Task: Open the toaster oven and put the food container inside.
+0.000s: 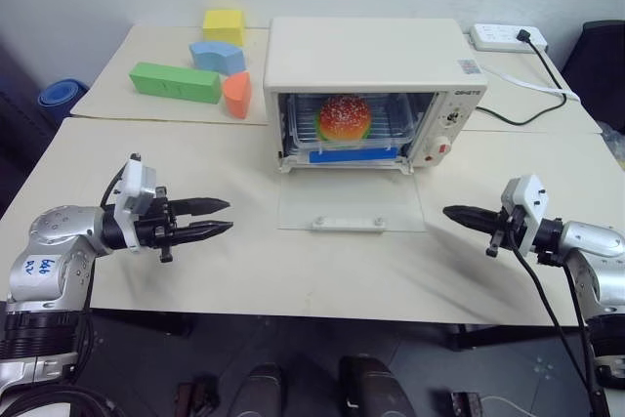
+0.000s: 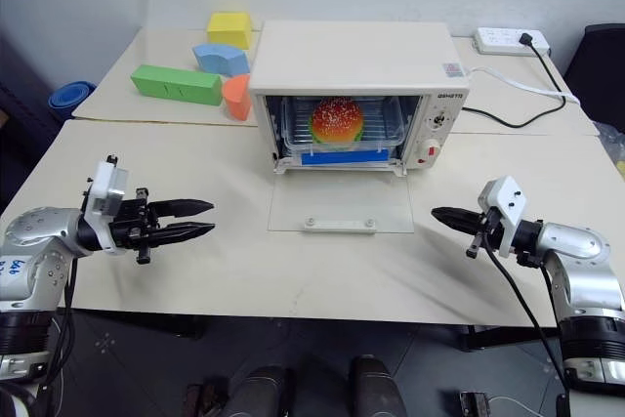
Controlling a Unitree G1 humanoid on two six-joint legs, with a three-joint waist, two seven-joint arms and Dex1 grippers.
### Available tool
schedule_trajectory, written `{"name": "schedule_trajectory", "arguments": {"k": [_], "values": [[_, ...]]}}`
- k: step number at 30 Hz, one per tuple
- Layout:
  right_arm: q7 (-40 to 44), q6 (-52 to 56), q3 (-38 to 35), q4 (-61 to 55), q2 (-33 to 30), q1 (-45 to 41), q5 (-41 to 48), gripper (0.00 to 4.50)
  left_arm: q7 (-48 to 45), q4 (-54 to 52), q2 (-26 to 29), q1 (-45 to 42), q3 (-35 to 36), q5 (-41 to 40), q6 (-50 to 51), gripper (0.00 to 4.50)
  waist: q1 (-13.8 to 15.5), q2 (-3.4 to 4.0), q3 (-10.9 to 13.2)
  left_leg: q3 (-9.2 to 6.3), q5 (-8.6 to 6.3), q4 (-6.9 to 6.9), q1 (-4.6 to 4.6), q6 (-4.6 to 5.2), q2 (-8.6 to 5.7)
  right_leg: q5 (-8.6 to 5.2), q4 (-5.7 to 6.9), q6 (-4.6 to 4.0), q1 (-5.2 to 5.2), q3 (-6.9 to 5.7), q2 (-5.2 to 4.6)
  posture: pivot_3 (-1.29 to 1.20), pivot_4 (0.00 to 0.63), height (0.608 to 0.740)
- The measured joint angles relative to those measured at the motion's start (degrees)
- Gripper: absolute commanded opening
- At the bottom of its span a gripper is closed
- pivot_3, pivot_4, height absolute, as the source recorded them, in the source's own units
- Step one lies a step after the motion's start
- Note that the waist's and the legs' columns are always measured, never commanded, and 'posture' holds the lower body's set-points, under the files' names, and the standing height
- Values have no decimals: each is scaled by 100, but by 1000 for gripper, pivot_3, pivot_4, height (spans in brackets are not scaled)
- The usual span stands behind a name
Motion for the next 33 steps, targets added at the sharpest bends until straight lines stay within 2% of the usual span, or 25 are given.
{"name": "schedule_trajectory", "arguments": {"k": [5, 6, 14, 18, 20, 26, 29, 32, 33], "values": [[194, -640, 356, 549, 357, -166, -291, 0, -191, -202, -66, -71, -25, -87, -88, 4316, -35, 2, 1, 1, 5, 0, -2, -10, 4, 0, 5, 0, -4, -1, 5, 0, 150, 740], [209, -696, 397, 575, 440, -185, -309, 0, -184, -293, -73, -101, -38, -119, -84, 4433, -36, 2, 1, 1, 7, 0, -2, -13, 4, 0, 7, 0, -4, 0, 4, 0, 150, 740], [339, -775, 235, 446, 998, -153, 170, 0, 89, -818, -69, -302, -82, -525, 460, 4433, -11, 5, 3, -2, 7, 1, -2, -14, 4, 0, 7, 0, -3, -1, 4, 0, 150, 740], [99, -414, -118, -82, 1281, -124, 763, 0, 480, -789, -117, -339, 217, -838, 860, 4433, -35, 9, 5, -3, 8, 0, -1, -16, 5, 0, 9, 0, -5, -1, 4, 0, 150, 740], [-104, -96, -311, -318, 1388, -191, 1102, 0, 902, -714, -386, -339, 504, -1025, 977, 4433, -30, 9, 5, -4, 8, 1, -1, -15, 5, 0, 9, 0, -3, -1, 3, 0, 150, 740], [-978, 819, -763, -680, 1841, -1150, 2024, 0, 1866, -689, -964, -133, 939, -1394, 1206, 4433, -53, 10, 6, -4, 11, 1, -3, -21, 5, 0, 12, 1, -8, -1, 3, 0, 150, 740], [-1197, 1051, -805, -763, 1840, -1577, 2160, 0, 1946, -671, -999, -14, 931, -1370, 1199, 4433, -51, 10, 6, -9, 10, -2, -5, -24, 5, 0, 7, 0, -9, -5, 3, 0, 150, 740], [-1187, 1313, -756, -816, 1625, -1517, 2113, 578, 1822, -592, -766, 144, 838, -982, 861, 4500, 3, 10, 6, -8, 7, -6, -9, -20, 0, 0, -1, 0, -9, -4, -1, 0, 150, 740], [-1161, 1377, -754, -838, 1540, -1456, 2078, 955, 1796, -504, -714, 168, 820, -834, 725, 4500, 20, 10, 6, -7, 6, -6, -10, -18, -3, 0, -3, 0, -9, -3, -4, 0, 150, 740]]}}
